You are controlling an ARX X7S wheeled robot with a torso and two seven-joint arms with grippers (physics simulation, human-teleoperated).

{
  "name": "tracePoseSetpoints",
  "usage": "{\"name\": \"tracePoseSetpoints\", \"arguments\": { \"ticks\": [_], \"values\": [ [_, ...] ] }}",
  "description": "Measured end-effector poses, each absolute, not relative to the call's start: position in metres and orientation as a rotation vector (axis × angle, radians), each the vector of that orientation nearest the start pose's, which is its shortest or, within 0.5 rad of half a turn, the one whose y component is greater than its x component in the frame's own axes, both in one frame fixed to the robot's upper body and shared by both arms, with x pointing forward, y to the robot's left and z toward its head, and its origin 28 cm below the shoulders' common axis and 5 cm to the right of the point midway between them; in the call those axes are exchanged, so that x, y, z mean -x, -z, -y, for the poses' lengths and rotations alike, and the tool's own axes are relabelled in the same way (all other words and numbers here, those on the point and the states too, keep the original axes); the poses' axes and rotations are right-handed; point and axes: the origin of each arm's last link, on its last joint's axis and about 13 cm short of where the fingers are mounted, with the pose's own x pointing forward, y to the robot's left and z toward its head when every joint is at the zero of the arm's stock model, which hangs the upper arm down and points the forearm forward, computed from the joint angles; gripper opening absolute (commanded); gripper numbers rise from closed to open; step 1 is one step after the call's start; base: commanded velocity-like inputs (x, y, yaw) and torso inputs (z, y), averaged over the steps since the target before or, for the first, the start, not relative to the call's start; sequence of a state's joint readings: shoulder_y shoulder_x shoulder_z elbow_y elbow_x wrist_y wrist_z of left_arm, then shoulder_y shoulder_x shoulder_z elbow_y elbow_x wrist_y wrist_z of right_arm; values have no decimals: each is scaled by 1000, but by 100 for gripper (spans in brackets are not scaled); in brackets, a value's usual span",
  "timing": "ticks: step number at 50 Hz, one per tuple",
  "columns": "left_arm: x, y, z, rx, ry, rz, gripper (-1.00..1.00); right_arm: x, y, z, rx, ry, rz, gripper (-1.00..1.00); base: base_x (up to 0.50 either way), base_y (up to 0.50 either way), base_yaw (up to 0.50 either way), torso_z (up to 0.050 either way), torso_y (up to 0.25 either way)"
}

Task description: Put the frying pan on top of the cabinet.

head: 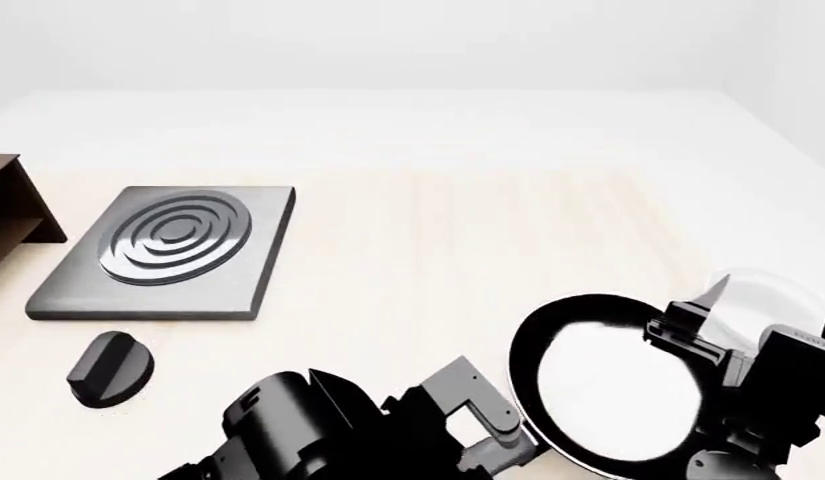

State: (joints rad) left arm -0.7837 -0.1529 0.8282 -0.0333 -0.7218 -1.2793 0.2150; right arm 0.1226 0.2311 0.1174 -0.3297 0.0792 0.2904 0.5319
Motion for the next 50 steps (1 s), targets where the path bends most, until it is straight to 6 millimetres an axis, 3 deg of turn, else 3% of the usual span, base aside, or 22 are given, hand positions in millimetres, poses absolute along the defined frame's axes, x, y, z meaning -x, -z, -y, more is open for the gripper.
{"name": "tracePoseSetpoints", "arguments": {
  "ticks": [18,25,40,50],
  "values": [
    [-268,-95,-118,-288,1007,-897,-100,-232,-100,164,101,602,213,100,0,0,0,0,0],
    [-265,-102,-128,-274,893,-863,-100,-232,-101,164,103,598,218,100,1,0,0,0,0],
    [-268,-153,-170,-154,652,-696,-100,-233,-101,164,106,594,218,100,0,0,0,0,1],
    [-307,-212,-210,-74,444,-607,-100,-233,-101,163,109,588,216,100,0,0,0,0,2]
  ]
}}
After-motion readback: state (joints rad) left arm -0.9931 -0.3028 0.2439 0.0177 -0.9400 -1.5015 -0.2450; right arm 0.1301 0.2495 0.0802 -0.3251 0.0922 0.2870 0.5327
